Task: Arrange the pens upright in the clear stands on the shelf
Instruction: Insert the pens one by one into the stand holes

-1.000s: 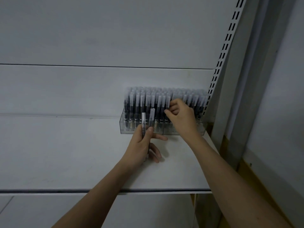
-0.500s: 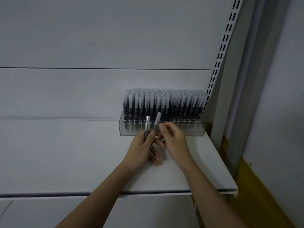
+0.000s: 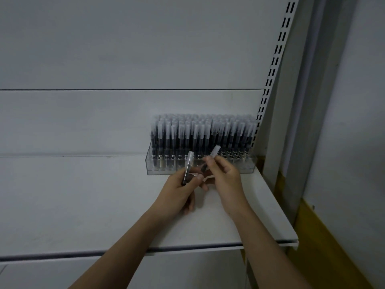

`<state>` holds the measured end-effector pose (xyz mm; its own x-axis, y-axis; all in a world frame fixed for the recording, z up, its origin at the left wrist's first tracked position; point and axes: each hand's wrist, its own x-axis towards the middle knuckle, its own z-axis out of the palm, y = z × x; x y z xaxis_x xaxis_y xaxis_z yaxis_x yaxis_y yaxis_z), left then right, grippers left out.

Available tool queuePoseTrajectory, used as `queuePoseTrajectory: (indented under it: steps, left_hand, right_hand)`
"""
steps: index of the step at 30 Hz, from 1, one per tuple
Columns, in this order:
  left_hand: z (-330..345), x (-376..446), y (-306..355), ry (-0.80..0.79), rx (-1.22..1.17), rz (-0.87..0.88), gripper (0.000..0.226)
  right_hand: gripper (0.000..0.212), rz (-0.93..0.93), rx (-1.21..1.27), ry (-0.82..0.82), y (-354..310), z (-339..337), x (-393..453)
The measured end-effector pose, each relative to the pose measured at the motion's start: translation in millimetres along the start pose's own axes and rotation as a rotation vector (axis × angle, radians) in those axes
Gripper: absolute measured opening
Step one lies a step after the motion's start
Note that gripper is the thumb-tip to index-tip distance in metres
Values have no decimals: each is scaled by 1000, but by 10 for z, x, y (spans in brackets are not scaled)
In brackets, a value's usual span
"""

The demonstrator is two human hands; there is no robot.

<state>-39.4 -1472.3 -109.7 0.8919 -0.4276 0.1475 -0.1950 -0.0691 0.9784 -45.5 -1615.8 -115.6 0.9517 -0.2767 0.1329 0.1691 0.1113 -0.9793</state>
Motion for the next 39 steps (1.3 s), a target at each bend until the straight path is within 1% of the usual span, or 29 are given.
queuePoseTrajectory:
  steps: [3, 5, 6, 9, 12, 14, 17, 21, 24, 28, 31, 35, 39]
  left_hand:
    - [2, 15, -35, 35, 6, 19, 18]
    - [-1, 16, -47, 60, -4, 28, 18]
    - [-4, 14, -47, 66, -10, 29, 18]
    - [-1, 4, -41, 68, -34, 23, 19]
    - [16, -17, -11, 60, -32, 16, 30]
    - [10, -27, 7, 71, -28, 1, 40]
    - [-7, -19, 9, 103, -41, -5, 41]
    - [35, -39, 14, 131, -82, 16, 29]
    - [43, -71, 33, 121, -138, 20, 30]
    - [18, -63, 37, 123, -180, -1, 32]
    - [20, -54, 45, 129, -155, -8, 24]
    - [11, -44, 61, 133, -134, 48, 15]
    - [5, -25, 31, 138, -164, 58, 15]
  right_hand:
    - [20, -12, -8, 9, 13, -16, 17]
    - [10, -27, -2, -4, 16, -7, 15]
    - [9, -32, 4, -3, 14, -2, 16]
    - [13, -32, 45, 15, 16, -20, 37]
    - [17, -33, 156, 68, -42, -80, 97]
    - [18, -62, 167, 132, -148, -130, 173]
    - [17, -201, -22, 199, -362, -196, 334]
    - [12, -358, -242, 199, -610, -220, 510]
    - [14, -433, -392, 200, -683, -217, 593]
    - [11, -463, -493, 163, -653, -170, 656]
    - [9, -464, -534, 143, -601, -142, 679]
    - [8, -469, -586, 153, -568, -103, 682]
    - [9, -501, -725, 177, -570, -86, 671]
